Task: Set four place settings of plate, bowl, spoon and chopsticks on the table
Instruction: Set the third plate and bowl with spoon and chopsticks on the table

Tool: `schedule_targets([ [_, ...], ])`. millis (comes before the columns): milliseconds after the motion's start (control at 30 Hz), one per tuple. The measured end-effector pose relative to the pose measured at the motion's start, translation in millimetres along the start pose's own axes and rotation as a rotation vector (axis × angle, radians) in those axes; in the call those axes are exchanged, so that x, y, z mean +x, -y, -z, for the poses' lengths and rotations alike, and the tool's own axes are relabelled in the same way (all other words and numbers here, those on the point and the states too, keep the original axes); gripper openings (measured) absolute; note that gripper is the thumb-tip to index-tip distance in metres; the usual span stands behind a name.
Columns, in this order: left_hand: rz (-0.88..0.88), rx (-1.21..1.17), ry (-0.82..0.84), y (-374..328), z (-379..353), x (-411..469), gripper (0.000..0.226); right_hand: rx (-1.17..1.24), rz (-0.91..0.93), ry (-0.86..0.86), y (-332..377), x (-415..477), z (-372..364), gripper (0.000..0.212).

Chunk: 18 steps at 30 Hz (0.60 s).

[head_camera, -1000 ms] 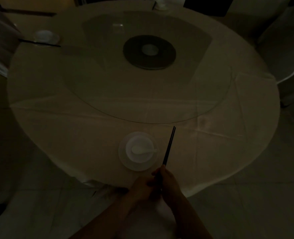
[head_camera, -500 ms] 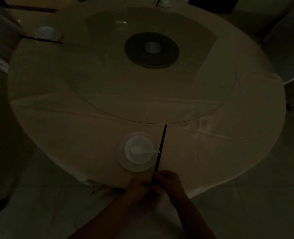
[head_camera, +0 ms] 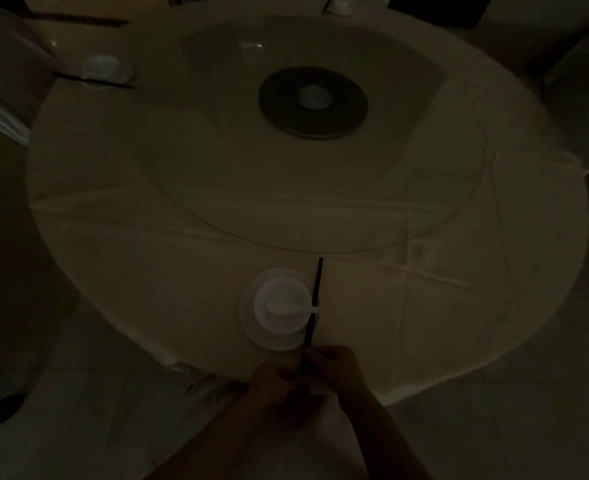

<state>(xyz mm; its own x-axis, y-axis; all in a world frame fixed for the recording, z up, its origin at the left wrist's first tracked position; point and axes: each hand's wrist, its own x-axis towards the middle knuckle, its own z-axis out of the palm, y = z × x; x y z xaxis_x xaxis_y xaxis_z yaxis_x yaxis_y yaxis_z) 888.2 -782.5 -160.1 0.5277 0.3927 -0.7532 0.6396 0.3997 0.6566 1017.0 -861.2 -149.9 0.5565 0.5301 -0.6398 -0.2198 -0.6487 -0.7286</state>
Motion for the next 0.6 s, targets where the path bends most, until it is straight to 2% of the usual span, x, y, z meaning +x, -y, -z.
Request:
schedule_targets([
  [333,-0.023,-0.008,-0.061,5.6,0.9,3.8,0.025,-0.018,0.012,0.003,1.5,0.3,-0.9,0.016],
  [500,-0.019,0.0,-0.037,6.8,3.1,5.1,0.023,0.0,-0.009,0.005,0.6,0.0,-1.4,0.019],
  [600,-0.007,-0.022,-0.038,5.5,3.8,3.3,0.008,-0.014,-0.006,0.006,-0.4,0.7,-2.1,0.02],
])
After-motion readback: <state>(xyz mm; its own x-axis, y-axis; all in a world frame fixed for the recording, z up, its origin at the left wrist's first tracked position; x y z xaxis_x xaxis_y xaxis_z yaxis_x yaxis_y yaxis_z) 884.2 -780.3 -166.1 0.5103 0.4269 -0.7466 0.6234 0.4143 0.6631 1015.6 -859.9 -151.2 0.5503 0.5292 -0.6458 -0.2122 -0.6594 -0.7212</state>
